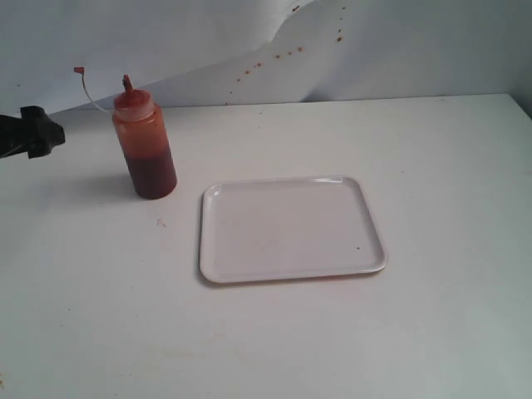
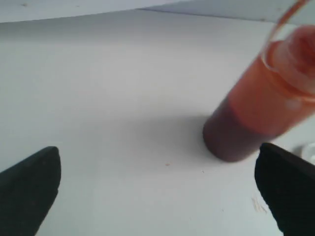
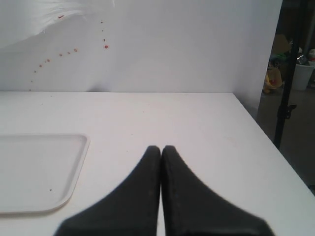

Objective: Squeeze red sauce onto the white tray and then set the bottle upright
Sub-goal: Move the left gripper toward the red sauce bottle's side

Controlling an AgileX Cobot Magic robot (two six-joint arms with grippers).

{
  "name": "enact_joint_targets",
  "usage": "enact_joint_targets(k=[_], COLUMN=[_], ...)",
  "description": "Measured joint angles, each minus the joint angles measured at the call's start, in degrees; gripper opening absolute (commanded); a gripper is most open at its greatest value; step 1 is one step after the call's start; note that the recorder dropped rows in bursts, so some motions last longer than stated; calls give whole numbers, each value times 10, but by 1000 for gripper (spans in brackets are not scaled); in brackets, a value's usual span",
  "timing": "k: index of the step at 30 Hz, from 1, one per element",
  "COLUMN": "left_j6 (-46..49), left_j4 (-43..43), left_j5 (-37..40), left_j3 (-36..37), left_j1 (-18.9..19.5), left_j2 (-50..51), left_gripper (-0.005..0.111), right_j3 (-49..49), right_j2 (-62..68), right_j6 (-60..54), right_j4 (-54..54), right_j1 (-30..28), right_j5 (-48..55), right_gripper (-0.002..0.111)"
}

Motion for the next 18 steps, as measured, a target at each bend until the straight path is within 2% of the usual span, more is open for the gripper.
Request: enact_joint_targets(k=[3,6,10,13,18], left_j6=[42,34,-46,-109,-141], left_j4=[-1,14,123,155,134], left_j5=[68,134,204,221,228], left_j3=[-3,-23,-65,-81,-85], left_j1=[1,1,1,1,1], left_j2=[0,0,0,0,0], left_gripper=[104,104,104,104,104], right_j3=[0,0,0,0,0], right_j2=[0,0,0,0,0], right_j6=[0,0,0,0,0], right_j4=[0,0,0,0,0], right_j1=[0,0,0,0,0], right_j5=[0,0,0,0,0], right_gripper=[0,0,0,0,0])
